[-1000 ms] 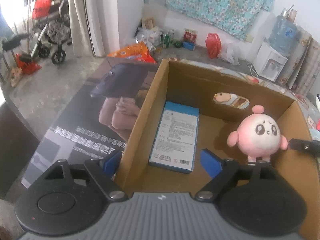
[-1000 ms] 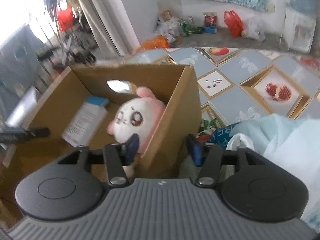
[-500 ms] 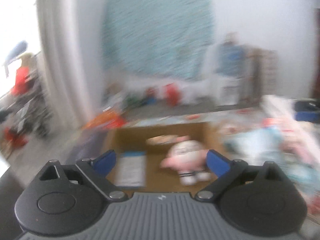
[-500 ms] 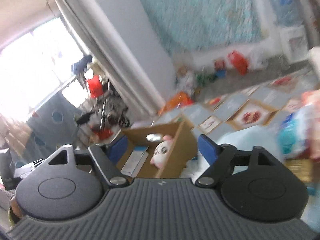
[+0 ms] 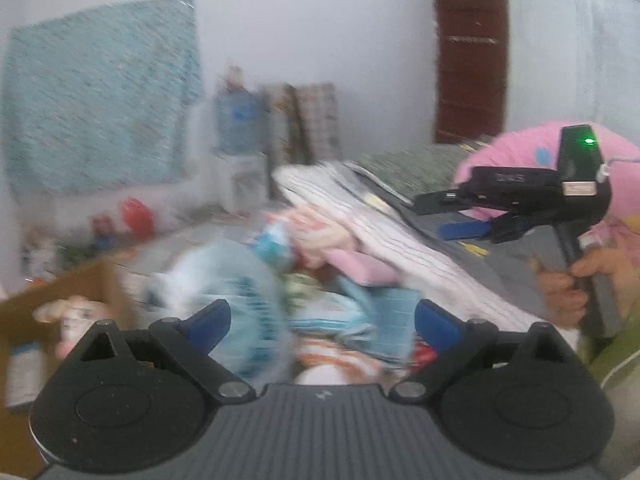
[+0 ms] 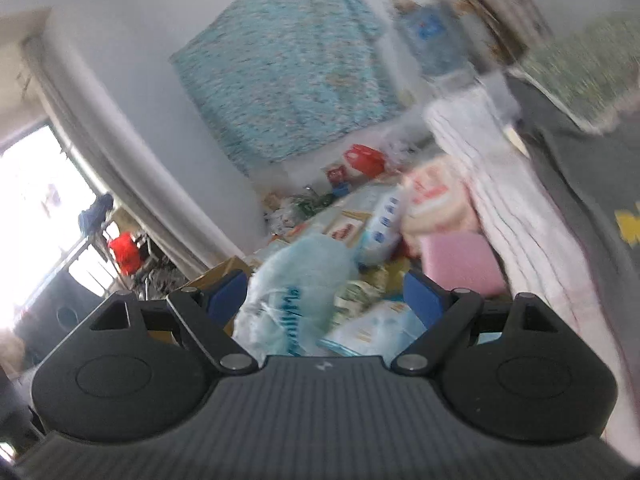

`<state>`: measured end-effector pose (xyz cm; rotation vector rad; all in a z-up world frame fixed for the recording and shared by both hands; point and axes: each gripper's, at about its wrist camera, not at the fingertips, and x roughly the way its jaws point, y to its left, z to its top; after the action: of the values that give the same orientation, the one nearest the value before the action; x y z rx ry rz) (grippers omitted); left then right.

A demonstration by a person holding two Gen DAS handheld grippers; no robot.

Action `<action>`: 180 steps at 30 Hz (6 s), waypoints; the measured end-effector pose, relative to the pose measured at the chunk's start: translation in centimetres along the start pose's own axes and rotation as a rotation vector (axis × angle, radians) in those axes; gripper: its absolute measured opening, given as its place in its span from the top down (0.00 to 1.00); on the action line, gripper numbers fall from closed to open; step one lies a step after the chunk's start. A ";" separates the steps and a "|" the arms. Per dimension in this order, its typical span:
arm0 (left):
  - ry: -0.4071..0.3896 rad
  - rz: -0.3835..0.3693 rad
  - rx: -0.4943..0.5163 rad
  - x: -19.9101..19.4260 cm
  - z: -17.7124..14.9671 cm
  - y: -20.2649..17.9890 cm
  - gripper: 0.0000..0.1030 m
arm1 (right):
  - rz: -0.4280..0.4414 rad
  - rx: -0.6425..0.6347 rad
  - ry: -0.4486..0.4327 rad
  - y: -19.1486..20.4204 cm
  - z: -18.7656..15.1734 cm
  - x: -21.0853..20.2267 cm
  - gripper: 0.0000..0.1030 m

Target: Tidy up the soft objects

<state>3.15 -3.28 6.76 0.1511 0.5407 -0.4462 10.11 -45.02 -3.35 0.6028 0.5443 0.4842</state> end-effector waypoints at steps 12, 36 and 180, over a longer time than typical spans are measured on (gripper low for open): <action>0.097 -0.009 0.046 11.0 1.8 -3.1 0.25 | -0.040 0.396 0.152 -8.5 -0.8 7.4 0.19; 0.143 -0.095 -0.049 10.3 -0.4 -1.4 0.40 | -0.081 0.718 -0.033 -12.8 -5.6 15.6 0.69; 0.407 0.425 -0.557 4.9 -2.4 36.0 0.28 | 0.225 -0.182 0.605 28.9 -6.2 40.1 0.52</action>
<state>21.92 27.69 2.91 -0.1833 0.9866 0.1654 28.97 1.05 -2.49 0.3356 0.9984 0.9305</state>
